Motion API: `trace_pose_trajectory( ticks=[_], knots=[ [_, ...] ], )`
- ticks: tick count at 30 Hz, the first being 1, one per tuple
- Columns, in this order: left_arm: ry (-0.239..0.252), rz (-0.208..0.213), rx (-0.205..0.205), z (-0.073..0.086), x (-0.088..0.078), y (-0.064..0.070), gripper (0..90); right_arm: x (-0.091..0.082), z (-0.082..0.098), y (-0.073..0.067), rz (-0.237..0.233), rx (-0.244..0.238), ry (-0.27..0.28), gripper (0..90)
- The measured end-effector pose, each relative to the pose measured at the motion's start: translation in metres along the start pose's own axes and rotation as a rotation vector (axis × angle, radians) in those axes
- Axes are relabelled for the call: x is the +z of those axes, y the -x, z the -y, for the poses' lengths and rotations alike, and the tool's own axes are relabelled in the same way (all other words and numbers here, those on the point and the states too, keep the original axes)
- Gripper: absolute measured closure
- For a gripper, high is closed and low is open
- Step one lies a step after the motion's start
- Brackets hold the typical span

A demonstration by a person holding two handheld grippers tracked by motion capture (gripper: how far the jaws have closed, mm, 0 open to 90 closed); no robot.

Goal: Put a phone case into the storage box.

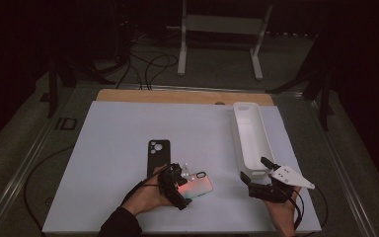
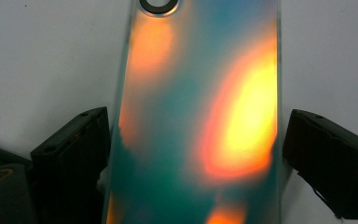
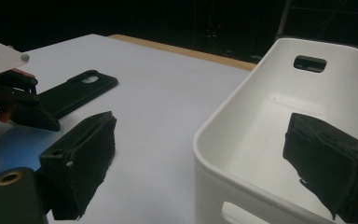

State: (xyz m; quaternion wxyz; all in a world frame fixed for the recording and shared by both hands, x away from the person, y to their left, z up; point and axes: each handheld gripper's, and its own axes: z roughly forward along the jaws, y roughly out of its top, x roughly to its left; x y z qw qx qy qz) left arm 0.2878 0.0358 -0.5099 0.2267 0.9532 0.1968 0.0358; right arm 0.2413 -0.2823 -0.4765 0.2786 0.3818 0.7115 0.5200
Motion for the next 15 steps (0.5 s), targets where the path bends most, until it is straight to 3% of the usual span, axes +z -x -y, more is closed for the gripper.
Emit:
trace_pose_trajectory(
  ticks=[15],
  knots=[
    [-0.012, -0.002, 0.008, -0.0018, -0.0026, 0.0, 16.8, 0.0, -0.0013, -0.0016, -0.005, -0.002, 0.005, 9.0]
  ],
)
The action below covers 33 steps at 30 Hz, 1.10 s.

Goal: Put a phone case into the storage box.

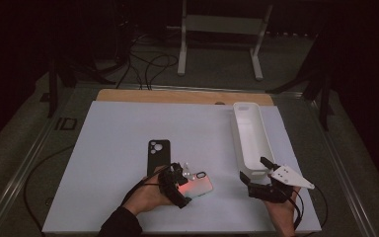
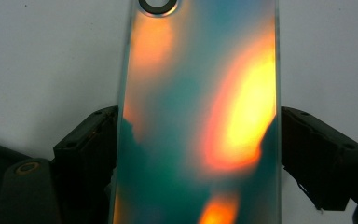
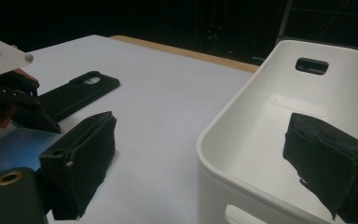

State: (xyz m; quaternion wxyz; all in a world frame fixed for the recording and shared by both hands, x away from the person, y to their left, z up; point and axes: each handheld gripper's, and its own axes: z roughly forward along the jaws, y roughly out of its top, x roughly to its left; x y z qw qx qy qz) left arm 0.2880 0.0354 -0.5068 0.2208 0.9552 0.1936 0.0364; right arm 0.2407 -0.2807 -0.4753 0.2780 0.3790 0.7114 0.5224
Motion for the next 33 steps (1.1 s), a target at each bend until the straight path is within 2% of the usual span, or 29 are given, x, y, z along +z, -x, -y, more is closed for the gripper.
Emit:
trace_pose_trajectory(
  ticks=[10, 14, 15, 18, 20, 22, 25, 28, 31, 33],
  knots=[
    [0.025, 0.005, -0.018, 0.001, -0.001, -0.001, 17.2, 0.0, 0.0, 0.0, 0.0, 0.0, -0.002, 9.0],
    [0.048, 0.005, -0.022, 0.0, -0.003, -0.001, 17.2, 0.0, 0.0, 0.0, -0.002, -0.001, -0.002, 9.0],
    [0.075, -0.012, -0.032, 0.0, -0.006, -0.001, 17.2, 0.0, 0.0, 0.0, -0.002, 0.0, -0.002, 9.0],
    [0.082, -0.001, -0.039, 0.001, -0.007, -0.002, 17.1, 0.0, 0.0, 0.0, -0.004, 0.003, 0.0, 9.0],
    [0.138, -0.052, -0.055, 0.002, -0.015, -0.002, 17.1, 0.001, -0.001, -0.001, -0.009, 0.003, 0.0, 9.0],
    [0.155, -0.058, -0.069, 0.003, -0.017, -0.002, 17.0, 0.001, -0.001, -0.001, -0.012, 0.003, -0.006, 9.0],
    [0.214, -0.087, -0.098, 0.01, -0.022, -0.003, 17.1, 0.002, -0.002, -0.002, -0.015, 0.004, -0.011, 8.9],
    [0.257, -0.134, -0.105, 0.016, -0.028, -0.003, 17.0, 0.002, -0.002, -0.001, -0.021, 0.008, -0.012, 8.9],
    [0.311, -0.164, -0.116, 0.022, -0.035, -0.003, 17.1, 0.003, -0.002, -0.001, -0.031, 0.023, -0.011, 8.9],
    [0.342, -0.169, -0.118, 0.025, -0.039, -0.003, 17.0, 0.004, -0.003, -0.002, -0.04, 0.031, -0.015, 8.9]
  ],
)
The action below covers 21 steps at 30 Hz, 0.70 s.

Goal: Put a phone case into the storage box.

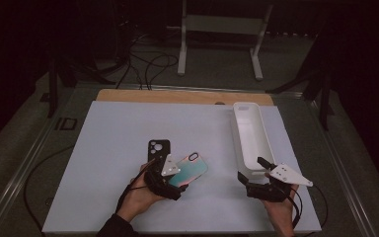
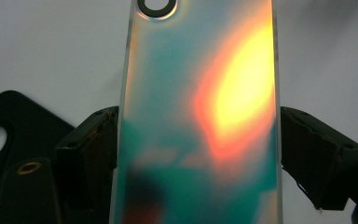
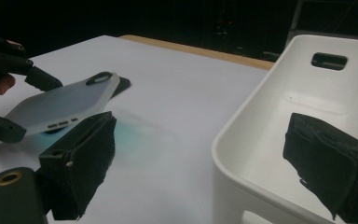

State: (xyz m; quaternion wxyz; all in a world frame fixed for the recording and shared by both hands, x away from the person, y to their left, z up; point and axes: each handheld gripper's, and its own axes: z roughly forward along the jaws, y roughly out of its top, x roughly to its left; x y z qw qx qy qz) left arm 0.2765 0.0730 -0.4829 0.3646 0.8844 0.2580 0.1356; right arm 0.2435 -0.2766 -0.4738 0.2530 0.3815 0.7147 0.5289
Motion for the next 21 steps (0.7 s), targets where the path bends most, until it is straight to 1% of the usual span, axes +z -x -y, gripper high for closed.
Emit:
trace_pose_trajectory(
  ticks=[2, 3, 5, 6, 8, 14, 16, 17, 21],
  knots=[
    [0.018, -0.012, 0.002, 0.0, -0.003, -0.001, 17.0, 0.001, -0.001, -0.001, -0.007, 0.0, -0.002, 8.9],
    [0.035, -0.019, 0.005, 0.0, -0.004, -0.001, 17.0, 0.002, -0.002, -0.002, -0.008, -0.001, -0.003, 8.9],
    [0.06, -0.022, 0.005, 0.0, -0.006, -0.001, 17.0, 0.004, -0.004, -0.003, -0.03, 0.006, -0.015, 8.8],
    [0.072, -0.03, 0.009, 0.0, -0.007, -0.001, 17.0, 0.005, -0.005, -0.003, -0.043, 0.014, -0.02, 8.8],
    [0.089, -0.041, 0.014, -0.001, -0.008, 0.0, 17.0, 0.007, -0.007, -0.005, -0.052, 0.015, -0.03, 8.8],
    [0.108, -0.05, 0.022, -0.004, -0.012, 0.001, 17.0, 0.016, -0.018, -0.009, -0.117, 0.028, -0.059, 8.8],
    [0.108, -0.047, 0.029, -0.006, -0.013, 0.0, 17.0, 0.021, -0.023, -0.012, -0.125, 0.028, -0.076, 8.8],
    [0.111, -0.053, 0.032, -0.007, -0.014, 0.001, 17.0, 0.024, -0.025, -0.013, -0.133, 0.032, -0.081, 8.8],
    [0.135, -0.059, 0.05, -0.014, -0.018, 0.002, 17.0, 0.033, -0.033, -0.019, -0.17, 0.039, -0.086, 8.8]
  ],
)
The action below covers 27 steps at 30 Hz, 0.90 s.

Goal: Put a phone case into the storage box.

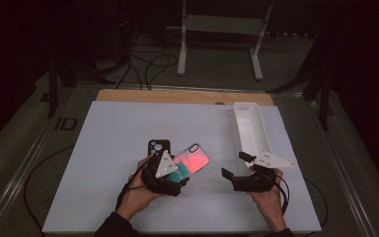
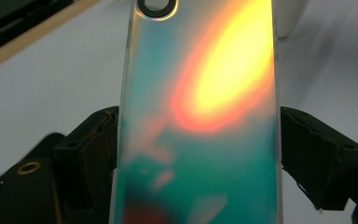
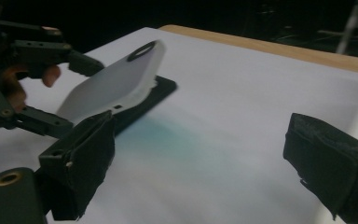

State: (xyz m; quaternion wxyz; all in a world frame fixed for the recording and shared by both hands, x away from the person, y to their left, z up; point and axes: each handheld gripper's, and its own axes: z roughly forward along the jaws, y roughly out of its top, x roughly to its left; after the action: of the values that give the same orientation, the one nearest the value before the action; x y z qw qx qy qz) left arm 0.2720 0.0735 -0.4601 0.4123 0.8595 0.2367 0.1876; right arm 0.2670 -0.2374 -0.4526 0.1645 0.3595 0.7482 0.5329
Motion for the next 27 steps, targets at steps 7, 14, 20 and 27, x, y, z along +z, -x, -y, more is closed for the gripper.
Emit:
trace_pose_trajectory(
  ticks=[7, 14, 20, 27],
  knots=[
    [0.025, 0.003, 0.019, -0.013, 0.001, 0.004, 17.0, 0.013, -0.012, -0.008, -0.059, 0.022, -0.013, 9.0],
    [0.064, -0.003, 0.025, -0.022, 0.004, 0.008, 17.1, 0.025, -0.022, -0.014, -0.131, 0.072, -0.031, 25.3],
    [0.082, -0.004, 0.024, -0.025, 0.007, 0.012, 17.1, 0.033, -0.025, -0.016, -0.179, 0.161, -0.043, 49.7],
    [0.086, 0.0, 0.03, -0.026, 0.009, 0.015, 17.2, 0.038, -0.03, -0.019, -0.207, 0.219, -0.037, 66.0]
  ],
)
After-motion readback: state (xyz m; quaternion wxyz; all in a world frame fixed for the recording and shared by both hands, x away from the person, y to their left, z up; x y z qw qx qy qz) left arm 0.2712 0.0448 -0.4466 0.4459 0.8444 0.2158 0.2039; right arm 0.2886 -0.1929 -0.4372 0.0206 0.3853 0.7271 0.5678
